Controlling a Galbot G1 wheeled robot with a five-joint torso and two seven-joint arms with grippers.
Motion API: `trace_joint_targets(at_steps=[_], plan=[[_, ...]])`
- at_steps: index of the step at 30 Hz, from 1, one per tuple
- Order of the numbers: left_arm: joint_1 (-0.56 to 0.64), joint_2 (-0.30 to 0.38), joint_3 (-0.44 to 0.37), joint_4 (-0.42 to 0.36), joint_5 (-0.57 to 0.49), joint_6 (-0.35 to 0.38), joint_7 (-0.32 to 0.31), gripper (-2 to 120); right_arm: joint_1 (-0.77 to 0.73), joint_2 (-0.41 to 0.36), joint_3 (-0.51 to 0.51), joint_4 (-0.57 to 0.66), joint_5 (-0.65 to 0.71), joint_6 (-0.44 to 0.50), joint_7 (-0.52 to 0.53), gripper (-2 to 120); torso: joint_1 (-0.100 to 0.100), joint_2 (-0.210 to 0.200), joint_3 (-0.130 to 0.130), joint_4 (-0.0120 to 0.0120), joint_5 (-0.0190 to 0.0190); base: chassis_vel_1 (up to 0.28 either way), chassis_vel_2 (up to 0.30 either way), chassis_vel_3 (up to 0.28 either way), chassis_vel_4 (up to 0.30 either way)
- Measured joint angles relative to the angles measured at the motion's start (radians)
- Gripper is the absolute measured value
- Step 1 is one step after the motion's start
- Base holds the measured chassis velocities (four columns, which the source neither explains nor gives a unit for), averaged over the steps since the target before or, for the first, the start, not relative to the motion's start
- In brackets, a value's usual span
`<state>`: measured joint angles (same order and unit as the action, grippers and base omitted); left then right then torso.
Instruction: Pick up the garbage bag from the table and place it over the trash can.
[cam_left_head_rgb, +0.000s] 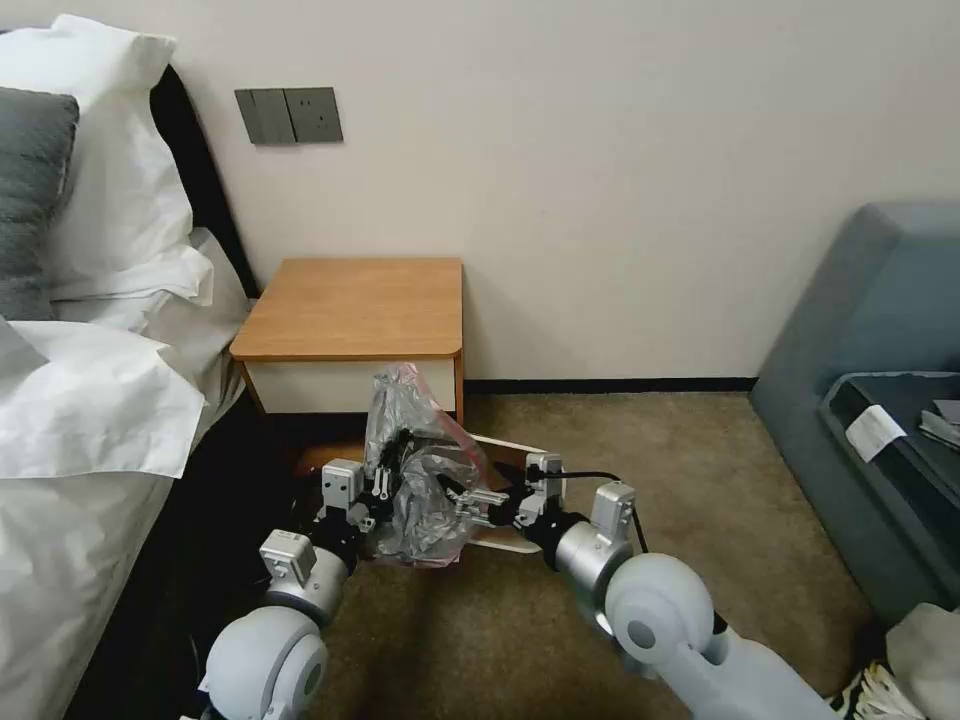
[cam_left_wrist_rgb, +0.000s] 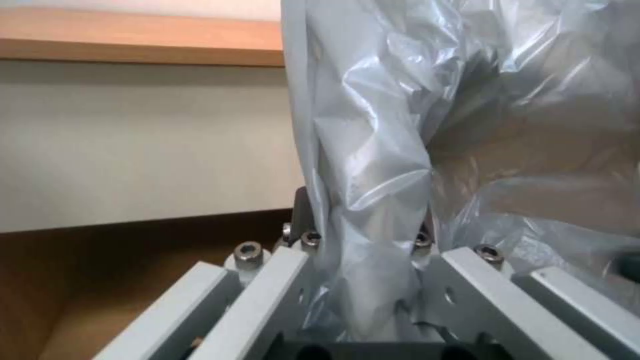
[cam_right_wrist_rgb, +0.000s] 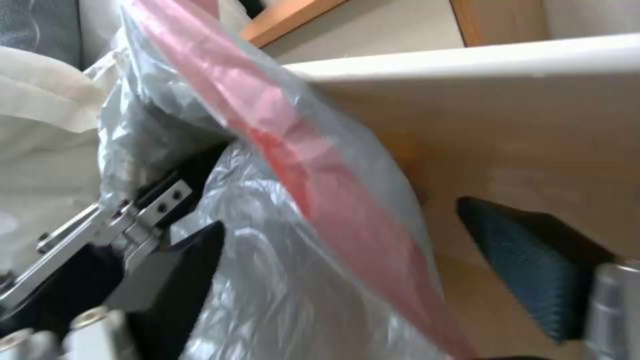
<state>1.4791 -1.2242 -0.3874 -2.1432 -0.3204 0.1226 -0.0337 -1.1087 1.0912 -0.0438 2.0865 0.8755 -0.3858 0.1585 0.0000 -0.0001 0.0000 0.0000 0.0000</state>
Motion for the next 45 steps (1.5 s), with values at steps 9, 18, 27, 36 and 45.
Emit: trace_joint_targets(at_steps=[9,18,27,36,45], plan=[[0.003,-0.008,-0.002,0.009,0.004,-0.002,-0.001,3,-0.004,0.010,-0.009,-0.001,-0.019,0.012,-0.005,53,0.000,0.000,0.000,-0.0001,-0.0001,0.000,0.000,0.000,0.000],[-0.004,-0.012,-0.008,0.015,-0.001,-0.002,-0.012,3,-0.028,0.013,-0.001,0.005,-0.046,0.024,-0.020,21,0.000,0.000,0.000,-0.0001,-0.0001,0.000,0.000,0.000,0.000],[-0.007,-0.012,-0.015,0.013,-0.005,-0.001,-0.014,3,-0.035,0.012,0.009,0.014,-0.067,0.034,-0.037,0,0.000,0.000,0.000,0.0000,-0.0001,0.000,0.000,0.000,0.000],[-0.009,-0.009,-0.026,0.042,0.015,-0.015,-0.019,3,-0.060,-0.013,0.056,0.060,-0.072,0.057,-0.078,0,0.000,0.000,0.000,-0.0001,-0.0001,0.000,0.000,0.000,0.000],[-0.003,-0.005,-0.028,0.055,0.027,-0.043,-0.015,3,-0.057,-0.050,0.131,0.094,-0.021,0.063,-0.087,0,0.000,0.000,0.000,0.0000,0.0000,0.000,0.000,0.000,0.000]])
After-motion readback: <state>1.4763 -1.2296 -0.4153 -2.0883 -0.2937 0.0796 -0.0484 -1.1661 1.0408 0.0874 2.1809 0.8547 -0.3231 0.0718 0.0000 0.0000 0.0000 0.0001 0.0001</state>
